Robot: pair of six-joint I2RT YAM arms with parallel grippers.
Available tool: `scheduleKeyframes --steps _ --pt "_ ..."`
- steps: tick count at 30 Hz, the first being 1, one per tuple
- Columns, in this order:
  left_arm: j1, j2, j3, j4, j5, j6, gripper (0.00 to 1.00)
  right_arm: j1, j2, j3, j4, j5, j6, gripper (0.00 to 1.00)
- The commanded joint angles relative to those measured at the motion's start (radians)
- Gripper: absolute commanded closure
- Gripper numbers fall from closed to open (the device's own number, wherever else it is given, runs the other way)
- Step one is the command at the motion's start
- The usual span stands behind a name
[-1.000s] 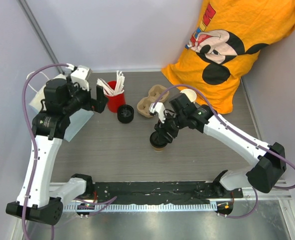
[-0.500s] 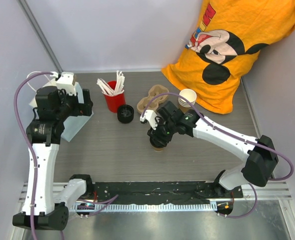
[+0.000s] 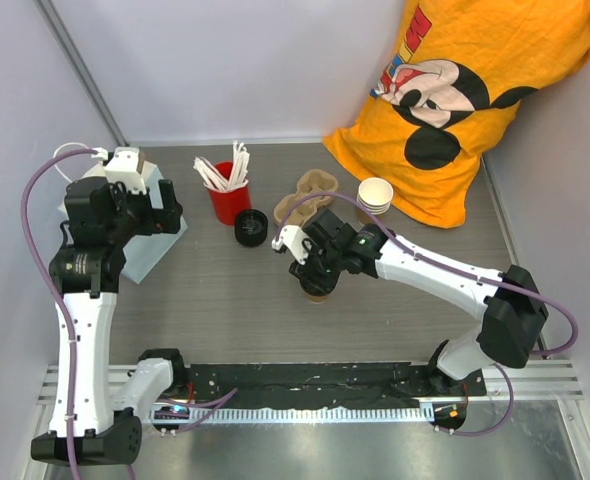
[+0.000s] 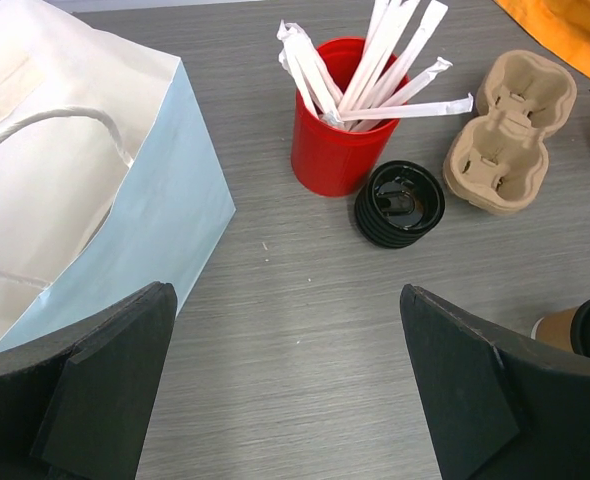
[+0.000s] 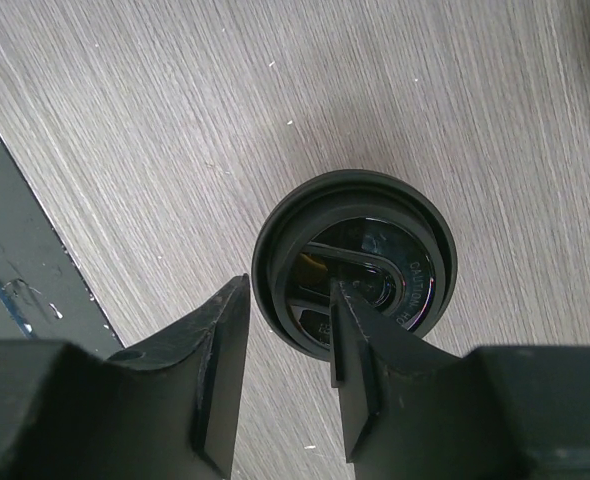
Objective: Pack the takeout coffee
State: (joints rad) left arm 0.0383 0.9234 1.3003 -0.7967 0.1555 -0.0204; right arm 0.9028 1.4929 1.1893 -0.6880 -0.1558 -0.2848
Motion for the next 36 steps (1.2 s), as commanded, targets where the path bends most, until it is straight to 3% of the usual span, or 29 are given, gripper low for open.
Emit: scheduleKeyframes --steps 1,17,20,23,26,36 --pt "0.015 -0.015 -0.003 0.039 0.03 -0.013 0.0 0.01 0.001 -0.01 0.035 0.03 0.004 0.59" --pt "0.038 -0.02 -0.015 0.047 0.059 -0.021 0.0 0.036 0.027 -0.02 0.036 0.051 -0.001 0.68" --pt "0.038 -0.023 -0.015 0.05 0.064 -0.023 0.0 0.038 0.029 -0.023 0.038 0.058 -0.002 0.74" --pt "0.04 -0.021 -0.015 0.048 0.067 -0.024 0.0 0.039 0.026 -0.025 0.035 0.076 -0.007 0.9" --pt "0.041 -0.023 -0.013 0.048 0.069 -0.024 0.0 0.038 0.027 -0.02 0.027 0.084 -0.011 0.96" --pt "0.044 -0.018 0.042 0.033 0.064 -0.007 0.0 0.039 0.052 0.056 -0.051 0.104 -0.05 0.99"
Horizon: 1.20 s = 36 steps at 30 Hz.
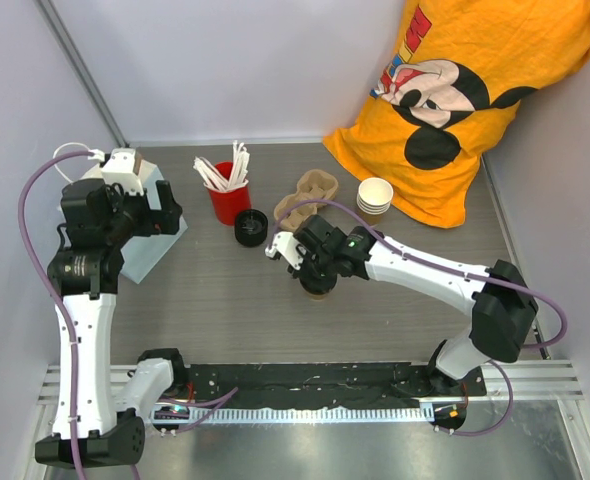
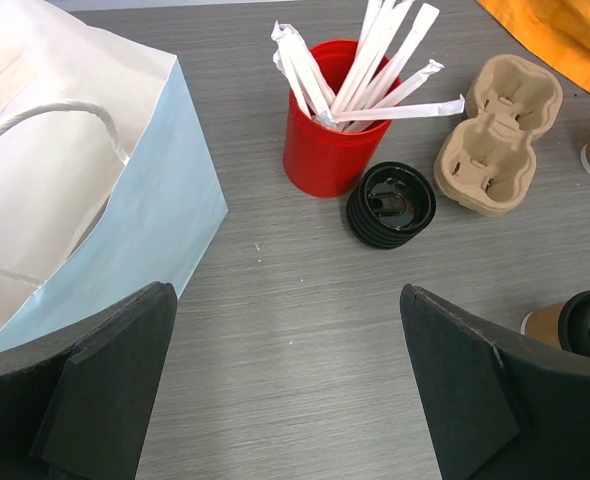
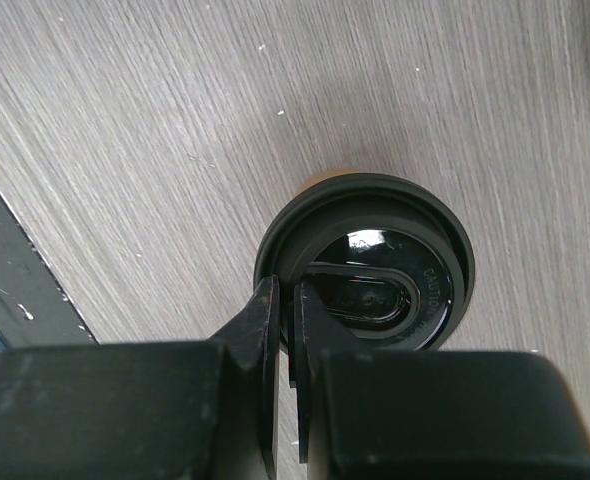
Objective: Pack the takeout coffee
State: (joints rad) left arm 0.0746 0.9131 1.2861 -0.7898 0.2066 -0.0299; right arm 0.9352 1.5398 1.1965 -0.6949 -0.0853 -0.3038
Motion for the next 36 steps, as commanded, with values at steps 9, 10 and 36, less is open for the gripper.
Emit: scheduleKeyframes --steps 9,10,36 --pt "0.008 0.032 0.238 -0.041 0.102 0.231 0.0 -0.062 -0.061 0.184 -0.103 0.003 -0.057 0.99" --pt "0.007 0.046 0.249 -0.051 0.093 0.254 0.0 -0.093 -0.069 0.195 -0.106 -0.01 -0.055 0.99" --pt "0.258 0.225 0.294 -0.034 0.072 0.574 0.23 -0.335 -0.265 0.284 -0.084 -0.16 -0.073 0.99"
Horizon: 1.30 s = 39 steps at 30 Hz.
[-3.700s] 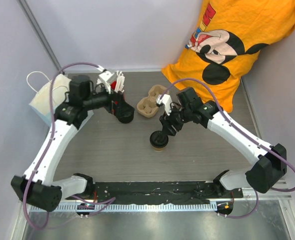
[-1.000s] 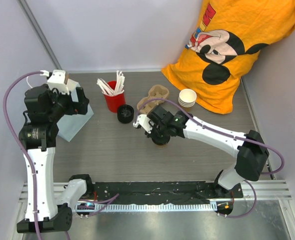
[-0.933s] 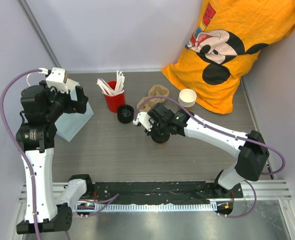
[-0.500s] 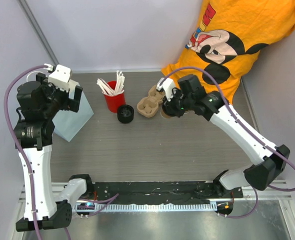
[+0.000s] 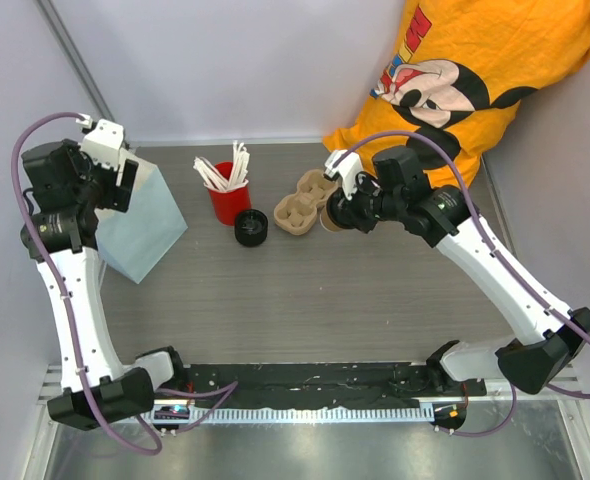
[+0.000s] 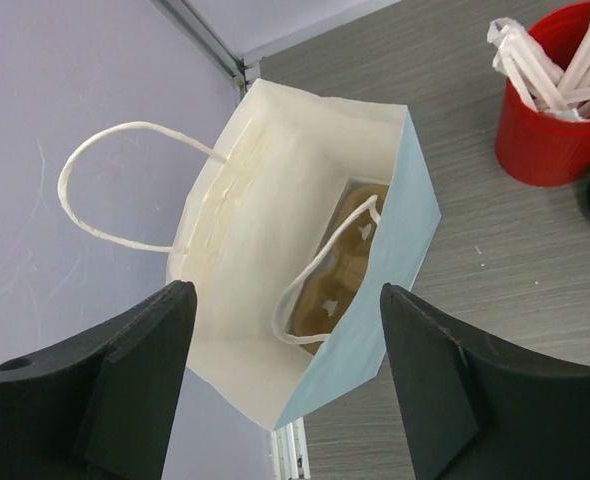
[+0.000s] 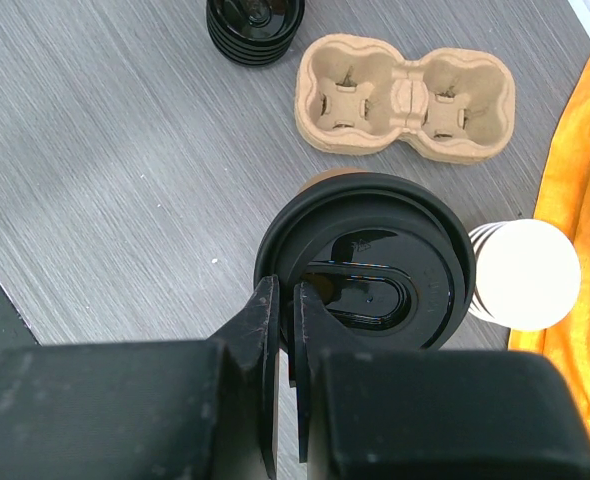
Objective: Pack the takeout coffee
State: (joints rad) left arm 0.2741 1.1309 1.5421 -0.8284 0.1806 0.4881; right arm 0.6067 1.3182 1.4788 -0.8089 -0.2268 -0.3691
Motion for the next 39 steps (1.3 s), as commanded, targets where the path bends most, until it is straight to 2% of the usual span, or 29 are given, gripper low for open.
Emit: scheduleKeyframes --steps 1,2,3,5,6,8,11,12,24,39 --pt "0.063 0.013 0.038 -0.001 0.126 0.066 0.24 -0.008 -0.045 0.002 0.031 -0.02 -0.005 0.99" --pt "0.065 0.018 0.039 -0.009 0.129 0.075 0.26 -0.012 -0.045 0.003 0.034 -0.019 -0.005 0.99" --pt "0.066 0.023 0.039 -0.015 0.132 0.084 0.35 -0.013 -0.048 0.005 0.034 -0.023 -0.004 0.99" --pt "0.068 0.03 0.038 -0.026 0.149 0.098 0.43 -0.015 -0.048 0.006 0.034 -0.022 -0.001 0.99" --pt "0.068 0.03 0.035 -0.029 0.157 0.105 0.52 -0.018 -0.051 0.006 0.034 -0.023 -0.002 0.99" --pt "0.07 0.032 0.029 -0.037 0.181 0.113 0.63 -0.022 -0.053 0.008 0.036 -0.023 -0.001 0.99" --pt "0.07 0.027 0.035 -0.061 0.218 0.121 0.93 -0.031 -0.053 0.008 0.039 -0.026 0.002 0.99" --pt "0.07 0.023 0.036 -0.064 0.226 0.121 0.98 -0.031 -0.053 0.008 0.039 -0.028 0.001 0.99" --pt "0.07 -0.098 0.01 -0.248 0.41 0.19 1.0 -0.07 -0.048 0.032 0.039 -0.032 -0.004 0.99" --pt "0.068 -0.287 -0.054 -0.619 0.692 0.348 1.0 -0.079 -0.022 0.095 0.013 -0.034 -0.001 0.99"
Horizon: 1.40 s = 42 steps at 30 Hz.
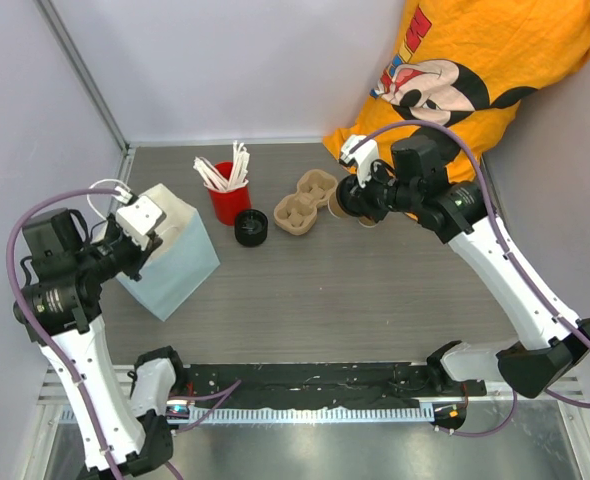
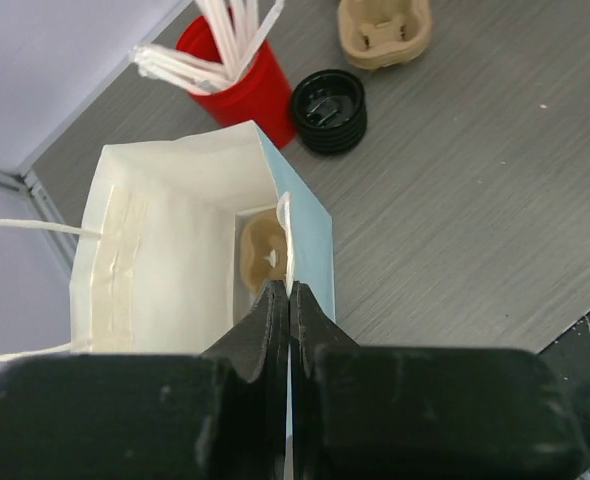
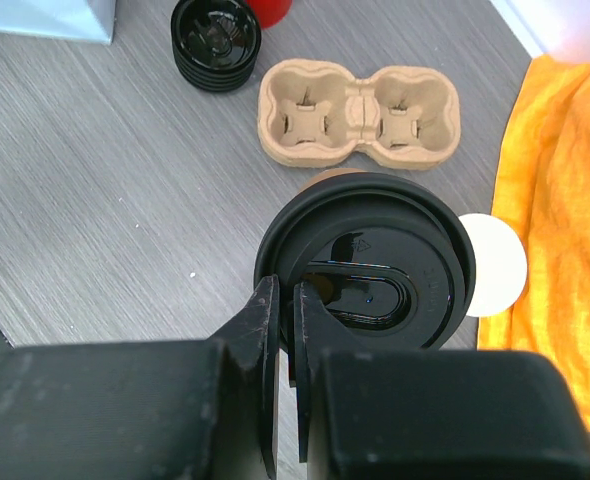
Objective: Pack the takeout coffee
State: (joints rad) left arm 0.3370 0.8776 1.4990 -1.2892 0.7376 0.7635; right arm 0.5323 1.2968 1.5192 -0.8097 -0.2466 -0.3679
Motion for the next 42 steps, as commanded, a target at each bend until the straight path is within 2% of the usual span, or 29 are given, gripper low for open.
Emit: scheduleKeyframes --steps 1,17,23,26,27,29,31,34,35,36,37,39,42 --pt "0.005 -0.051 -0.013 -0.168 0.161 0.077 1.0 -0.005 0.001 0.056 0.011 -0.013 -0.002 0.99" --pt "0.007 -0.1 0.009 -0.344 0.385 0.138 0.99 -0.008 0.002 0.078 -0.008 -0.014 0.004 0.99" --pt "0.005 -0.166 -0.025 -0.369 0.433 0.163 0.93 -0.008 0.018 0.099 -0.013 -0.028 0.02 0.99" --pt "0.005 -0.181 -0.034 -0.369 0.437 0.155 0.78 -0.008 0.024 0.104 -0.017 -0.034 0.024 0.99" --pt "0.005 -0.183 -0.034 -0.369 0.439 0.152 0.68 -0.008 0.024 0.104 -0.017 -0.036 0.026 0.99" --pt "0.005 -0.187 -0.031 -0.369 0.444 0.148 0.55 -0.006 0.024 0.104 -0.019 -0.037 0.027 0.99" --pt "0.005 -0.189 -0.026 -0.371 0.451 0.143 0.52 -0.008 0.022 0.102 -0.019 -0.037 0.027 0.99" --pt "0.005 -0.184 -0.01 -0.368 0.457 0.14 0.21 -0.008 0.019 0.096 -0.02 -0.037 0.024 0.99" --pt "0.005 -0.177 -0.003 -0.358 0.453 0.137 0.06 -0.008 0.018 0.096 -0.022 -0.037 0.026 0.99" --pt "0.005 -0.174 0.001 -0.332 0.444 0.07 0.01 -0.008 0.018 0.098 -0.022 -0.037 0.026 0.99" --pt "0.007 -0.173 0.0 -0.229 0.427 0.013 0.0 -0.009 0.018 0.098 -0.023 -0.037 0.026 0.99" --pt "0.005 -0.177 -0.009 -0.147 0.373 -0.071 0.0 -0.009 0.018 0.101 -0.023 -0.039 0.024 0.99" --pt "0.004 -0.169 -0.019 -0.029 0.304 -0.101 0.0 -0.008 0.015 0.102 -0.028 -0.039 0.023 0.99"
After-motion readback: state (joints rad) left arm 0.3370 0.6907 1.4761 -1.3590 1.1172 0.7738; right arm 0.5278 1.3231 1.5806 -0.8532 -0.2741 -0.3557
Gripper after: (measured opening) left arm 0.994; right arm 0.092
